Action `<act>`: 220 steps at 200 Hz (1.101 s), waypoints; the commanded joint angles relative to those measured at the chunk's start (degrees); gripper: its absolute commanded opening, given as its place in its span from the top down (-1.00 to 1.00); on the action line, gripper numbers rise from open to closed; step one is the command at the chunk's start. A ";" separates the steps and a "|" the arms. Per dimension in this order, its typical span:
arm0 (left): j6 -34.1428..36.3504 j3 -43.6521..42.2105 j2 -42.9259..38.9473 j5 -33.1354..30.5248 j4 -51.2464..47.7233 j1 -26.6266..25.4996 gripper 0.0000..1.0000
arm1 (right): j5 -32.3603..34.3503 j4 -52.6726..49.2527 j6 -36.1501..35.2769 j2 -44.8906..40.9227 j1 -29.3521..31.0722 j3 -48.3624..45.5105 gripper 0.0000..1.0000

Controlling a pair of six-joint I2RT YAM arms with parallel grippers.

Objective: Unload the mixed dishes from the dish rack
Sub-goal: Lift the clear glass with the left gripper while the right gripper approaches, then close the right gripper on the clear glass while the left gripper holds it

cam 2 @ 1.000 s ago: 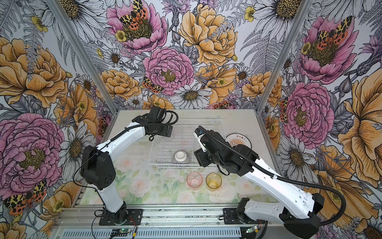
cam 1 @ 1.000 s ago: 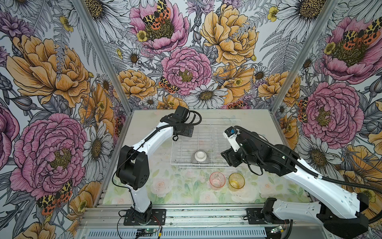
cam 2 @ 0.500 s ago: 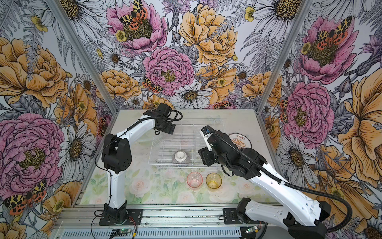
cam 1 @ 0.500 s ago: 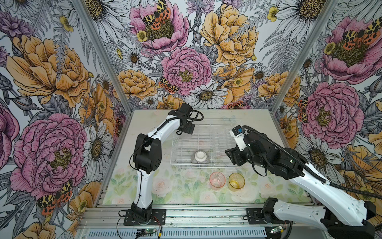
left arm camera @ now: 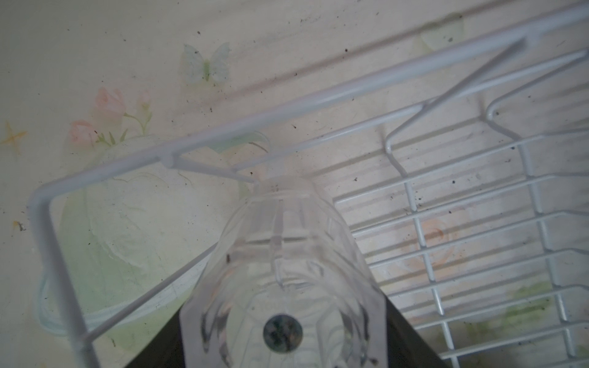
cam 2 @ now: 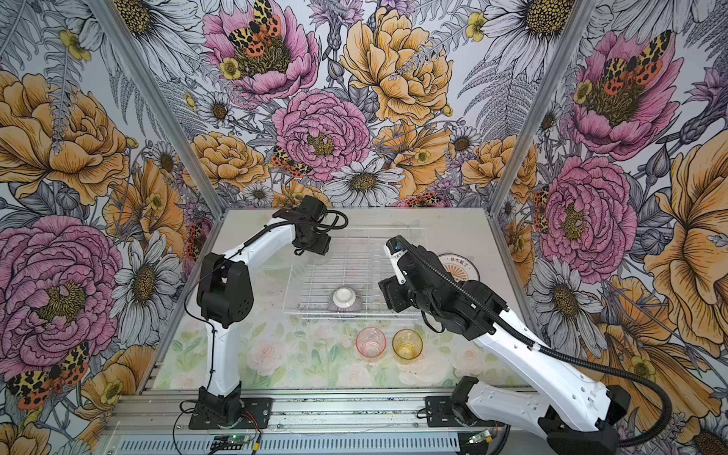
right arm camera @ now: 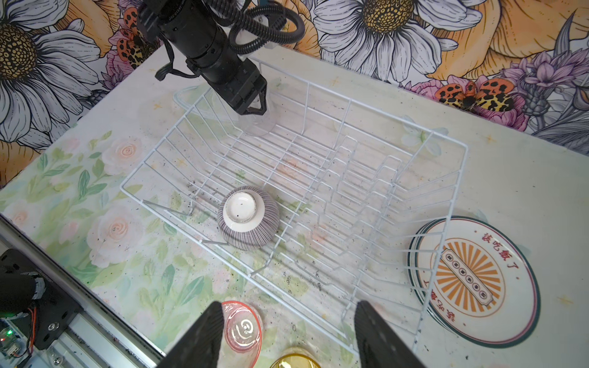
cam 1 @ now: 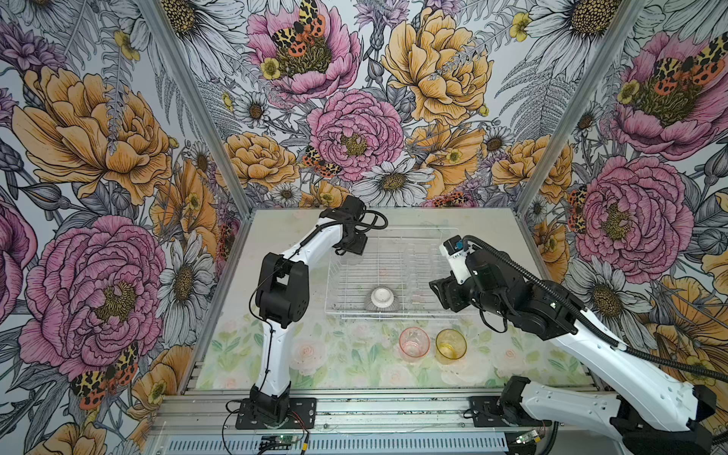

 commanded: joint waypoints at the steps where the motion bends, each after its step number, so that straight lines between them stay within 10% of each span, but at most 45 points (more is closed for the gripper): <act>1: 0.19 -0.65 -1.20 3.42 -1.51 1.38 0.06 | -2.55 3.11 -0.10 0.93 -0.58 -1.41 -0.35; 50: 0.45 -2.81 -8.20 11.48 -1.37 2.49 0.07 | -22.12 17.30 3.11 1.18 -6.88 -8.31 -0.34; 145: -7.74 -13.68 -28.45 47.65 12.79 7.06 0.06 | -53.57 56.85 20.06 1.63 -18.38 -24.45 -0.30; 220: -27.01 -32.06 -42.02 60.64 41.69 4.13 0.04 | -55.43 84.95 30.18 7.32 -19.62 -28.68 -0.25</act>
